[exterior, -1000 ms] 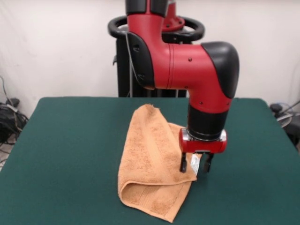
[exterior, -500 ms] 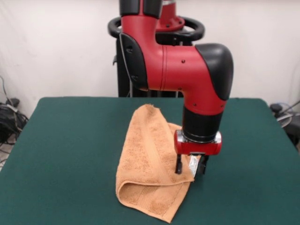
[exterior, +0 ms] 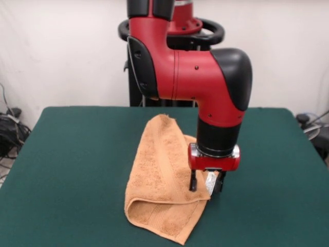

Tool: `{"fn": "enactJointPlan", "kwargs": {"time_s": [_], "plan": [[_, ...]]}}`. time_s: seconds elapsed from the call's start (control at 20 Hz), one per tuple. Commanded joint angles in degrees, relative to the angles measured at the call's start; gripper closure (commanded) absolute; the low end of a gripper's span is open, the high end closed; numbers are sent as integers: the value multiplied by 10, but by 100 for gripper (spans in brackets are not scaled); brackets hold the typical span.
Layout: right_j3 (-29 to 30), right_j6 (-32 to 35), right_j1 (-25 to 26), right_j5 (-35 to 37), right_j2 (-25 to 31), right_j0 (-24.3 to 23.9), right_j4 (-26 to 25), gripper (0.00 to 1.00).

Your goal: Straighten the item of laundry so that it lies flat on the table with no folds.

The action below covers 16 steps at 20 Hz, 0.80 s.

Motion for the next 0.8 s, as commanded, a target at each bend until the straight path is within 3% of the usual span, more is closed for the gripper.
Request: {"fn": "enactJointPlan", "kwargs": {"time_s": [0.05, 0.8], "plan": [[-29, 55, 22, 25, 11, -18, 6, 0], [-14, 45, -2, 34, 12, -28, 1, 0]]}}
